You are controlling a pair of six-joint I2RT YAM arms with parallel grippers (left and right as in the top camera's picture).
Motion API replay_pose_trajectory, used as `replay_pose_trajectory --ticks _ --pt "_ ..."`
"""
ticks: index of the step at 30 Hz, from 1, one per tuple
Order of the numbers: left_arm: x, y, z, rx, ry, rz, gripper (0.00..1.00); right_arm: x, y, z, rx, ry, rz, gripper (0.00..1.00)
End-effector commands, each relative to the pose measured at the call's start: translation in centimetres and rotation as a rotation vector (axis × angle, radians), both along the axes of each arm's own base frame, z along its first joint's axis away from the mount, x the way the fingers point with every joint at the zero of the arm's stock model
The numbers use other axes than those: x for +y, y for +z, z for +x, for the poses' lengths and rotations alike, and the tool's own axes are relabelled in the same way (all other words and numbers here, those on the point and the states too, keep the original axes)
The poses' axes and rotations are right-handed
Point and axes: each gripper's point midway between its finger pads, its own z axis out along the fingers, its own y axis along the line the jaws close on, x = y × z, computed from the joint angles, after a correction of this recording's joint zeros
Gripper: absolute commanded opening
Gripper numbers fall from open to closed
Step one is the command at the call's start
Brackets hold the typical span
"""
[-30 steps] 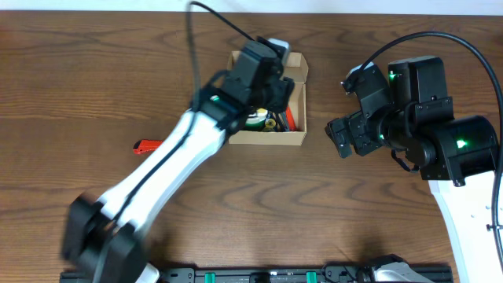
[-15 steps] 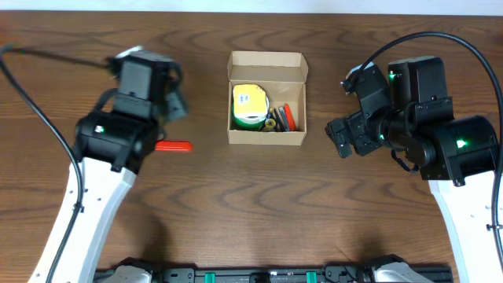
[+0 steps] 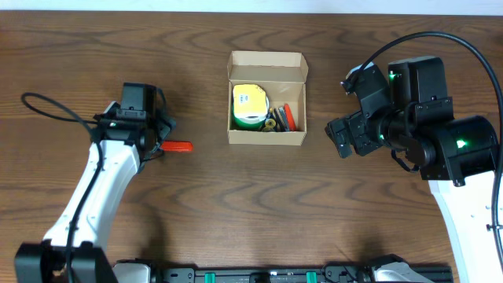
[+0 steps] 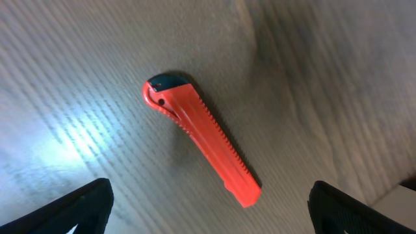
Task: Pack container
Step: 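Grasp the red box cutter with the left gripper and lift it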
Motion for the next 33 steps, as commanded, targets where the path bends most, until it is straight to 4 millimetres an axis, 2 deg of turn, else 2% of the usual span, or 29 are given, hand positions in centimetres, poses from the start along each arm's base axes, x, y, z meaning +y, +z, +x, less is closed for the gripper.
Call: replay_pose_trajectory --ticks 1,9,17,33 --pt "0.0 -1.7 0.0 0.046 0.044 -0.021 0.96 -0.3 0.3 -0.1 -0.014 -0.001 -0.004 0.99" --pt "-0.7 -4.4 0.8 0.089 0.076 -0.081 0.96 -0.3 0.3 -0.1 -0.013 -0.002 -0.004 0.99" --pt "0.1 -6.7 0.4 0.153 0.121 -0.114 0.98 -0.3 0.3 -0.1 -0.013 -0.002 -0.004 0.99" --pt "0.9 -8.6 1.6 0.152 0.146 -0.118 1.0 -0.3 0.3 -0.1 -0.013 -0.002 -0.004 0.99"
